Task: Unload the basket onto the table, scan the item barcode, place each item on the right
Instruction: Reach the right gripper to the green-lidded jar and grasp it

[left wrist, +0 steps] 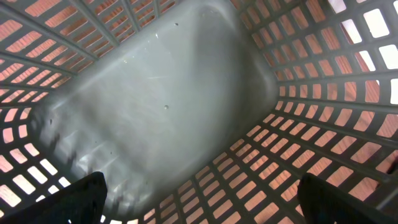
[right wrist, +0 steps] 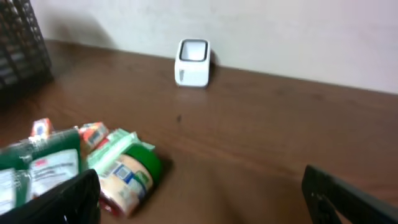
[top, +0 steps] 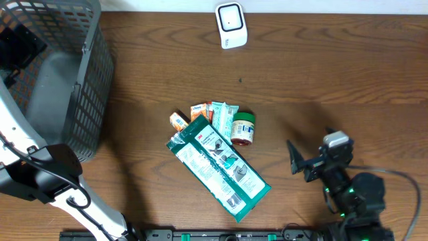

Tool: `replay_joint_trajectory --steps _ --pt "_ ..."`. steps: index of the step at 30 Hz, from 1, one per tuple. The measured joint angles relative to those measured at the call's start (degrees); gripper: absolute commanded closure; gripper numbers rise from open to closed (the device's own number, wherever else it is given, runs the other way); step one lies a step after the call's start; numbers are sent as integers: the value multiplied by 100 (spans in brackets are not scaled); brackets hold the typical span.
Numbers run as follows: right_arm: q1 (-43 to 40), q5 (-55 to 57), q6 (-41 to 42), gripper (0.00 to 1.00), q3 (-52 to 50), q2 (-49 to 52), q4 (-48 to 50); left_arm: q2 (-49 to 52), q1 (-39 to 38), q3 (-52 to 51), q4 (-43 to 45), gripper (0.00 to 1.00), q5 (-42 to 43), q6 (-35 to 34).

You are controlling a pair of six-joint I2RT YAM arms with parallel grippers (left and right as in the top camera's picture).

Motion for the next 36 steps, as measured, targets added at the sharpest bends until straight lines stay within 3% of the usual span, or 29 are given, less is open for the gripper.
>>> replay_joint_trajectory --steps 7,14,17,23,25,26,30,36 --pt "11 0 385 1 2765 1808 -2124 0 0 0 0 2 2 0" --pt "37 -9 352 1 6109 3993 -5477 0 0 0 2 2 2 0" --pt "37 -9 315 1 6878 4677 -6238 0 0 0 0 2 2 0" --pt "37 -485 461 1 7208 5512 -6428 0 0 0 0 2 2 0" --pt "37 -785 518 18 7208 5727 -6413 0 0 0 0 2 2 0" --pt "37 -896 595 19 7208 5807 -6402 0 0 0 0 2 2 0" --pt "155 -935 1224 20 7208 6142 -6398 0 0 0 0 2 2 0" --pt "918 120 2461 9 7208 6749 -6354 0 0 0 2 2 0 0"
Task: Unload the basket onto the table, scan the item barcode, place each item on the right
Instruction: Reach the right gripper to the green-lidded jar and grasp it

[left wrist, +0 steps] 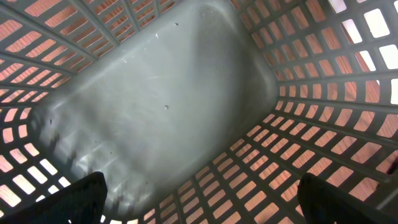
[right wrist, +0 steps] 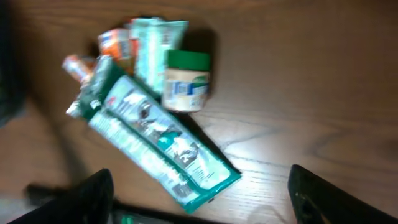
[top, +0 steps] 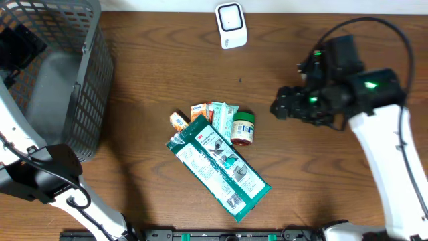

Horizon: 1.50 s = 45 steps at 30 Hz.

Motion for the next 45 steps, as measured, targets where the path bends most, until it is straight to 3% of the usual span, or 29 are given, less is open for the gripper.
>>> replay_joint_trajectory --steps 6,12,21,35,43,45 --pt "839 800 748 5 0 820 350 0 0 0 -2 2 2 0" --pt "1143 1003 981 4 0 1661 614 0 0 0 -2 2 0 0" --pt "1231 946 1064 5 0 2667 1123 0 0 0 -2 2 2 0" --pt "1231 828 1067 8 0 3440 1733 0 0 0 -2 2 0 0" --pt "1231 804 1097 36 0 3552 1937 0 0 0 -2 2 0 0" --pt "1228 804 1113 49 0 3552 1956 0 0 0 -2 2 0 0"
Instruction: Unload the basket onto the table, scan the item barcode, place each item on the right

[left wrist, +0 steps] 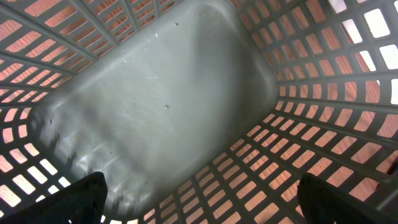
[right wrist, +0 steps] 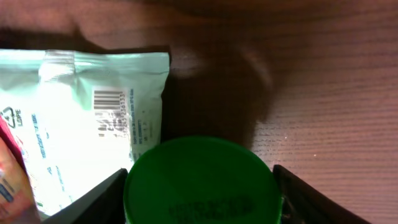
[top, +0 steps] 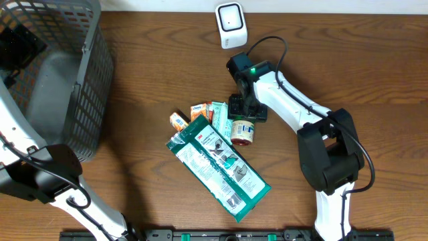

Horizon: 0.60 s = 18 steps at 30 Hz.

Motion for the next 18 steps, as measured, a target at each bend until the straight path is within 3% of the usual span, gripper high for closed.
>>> replay_joint_trajectory --steps 2,10,18 --pt "0 -2 -42 54 2 0 2 0 0 0 0 2 2 0" --pt "-127 -2 -319 52 11 -92 -181 0 0 0 0 2 0 0" --pt "-247 671 -575 52 28 -1064 -28 0 0 0 0 2 0 0"
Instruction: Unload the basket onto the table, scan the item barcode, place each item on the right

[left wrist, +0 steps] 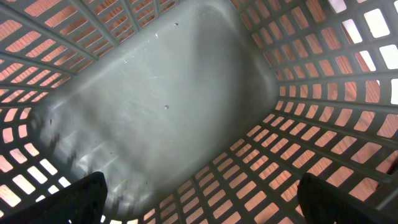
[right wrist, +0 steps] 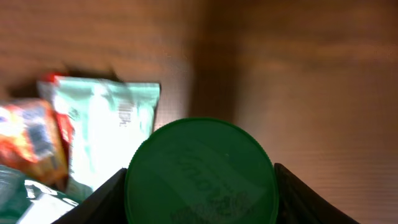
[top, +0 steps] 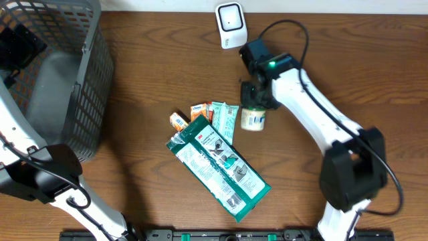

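A small jar with a green lid [right wrist: 200, 171] and cream label [top: 253, 119] is held by its lid in my right gripper [right wrist: 200, 190], whose fingers [right wrist: 102, 202] press both sides of the lid. In the overhead view the right gripper [top: 257, 99] holds the jar just right of the pile of packets, below the white barcode scanner [top: 231, 25] at the table's far edge. My left gripper [left wrist: 200, 199] is open inside the grey basket [left wrist: 161, 106], holding nothing.
A long green-and-white packet [top: 219, 167] lies diagonally at the table's middle, with pale green and orange sachets [top: 208, 114] at its upper end. The grey mesh basket [top: 90, 87] fills the far left corner. Brown table [top: 348, 73] stretches to the right.
My right gripper has shifted up and to the right with the jar in it. The jar has left its place beside the sachets and is seen higher above them. The left arm is unchanged.
First my right gripper was open low at the table's near right, far from the pile. Then it was over the table right of the jar. Then its fingers flanked the jar's green lid on the table. Now it holds the jar nearer the scanner.
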Tool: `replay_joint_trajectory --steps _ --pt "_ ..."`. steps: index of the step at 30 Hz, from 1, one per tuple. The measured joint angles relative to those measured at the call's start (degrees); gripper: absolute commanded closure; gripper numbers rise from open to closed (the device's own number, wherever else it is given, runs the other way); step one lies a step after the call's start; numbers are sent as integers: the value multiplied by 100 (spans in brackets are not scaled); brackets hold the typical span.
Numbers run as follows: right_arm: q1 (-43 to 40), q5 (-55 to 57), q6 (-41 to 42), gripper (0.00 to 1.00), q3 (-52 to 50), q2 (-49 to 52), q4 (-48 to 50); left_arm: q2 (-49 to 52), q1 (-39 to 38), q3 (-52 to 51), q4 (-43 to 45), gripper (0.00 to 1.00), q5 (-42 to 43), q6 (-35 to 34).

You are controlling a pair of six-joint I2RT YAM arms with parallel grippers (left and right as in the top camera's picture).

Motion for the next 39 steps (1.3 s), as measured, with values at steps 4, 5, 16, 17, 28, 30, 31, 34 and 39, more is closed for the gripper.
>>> replay_joint_trajectory --steps 4,5,16,17,28,30,31,34,39 --pt "2 514 -22 51 57 -223 319 0 0 0 0 2 0 0" --pt "11 647 -20 51 57 -223 407 0 0 0 0 2 0 0" --pt "573 1786 151 45 -1086 -210 2256 0 0 0 0 2 0 0" --pt "577 1810 151 45 -1134 -210 2264 0 0 0 0 2 0 0" --pt "564 1967 203 18 -1239 -199 1853 0 0 0 0 2 0 0" --pt "562 1910 195 18 -1239 -199 1766 0 0 0 0 2 0 0" --pt "564 1875 195 18 -1239 -199 1735 0 0 0 0 2 2 0" --pt "564 1784 205 12 -1237 -201 1598 0 0 0 0 2 0 0" --pt "415 1209 -101 4 -953 -330 870 0 0 0 0 2 0 0"
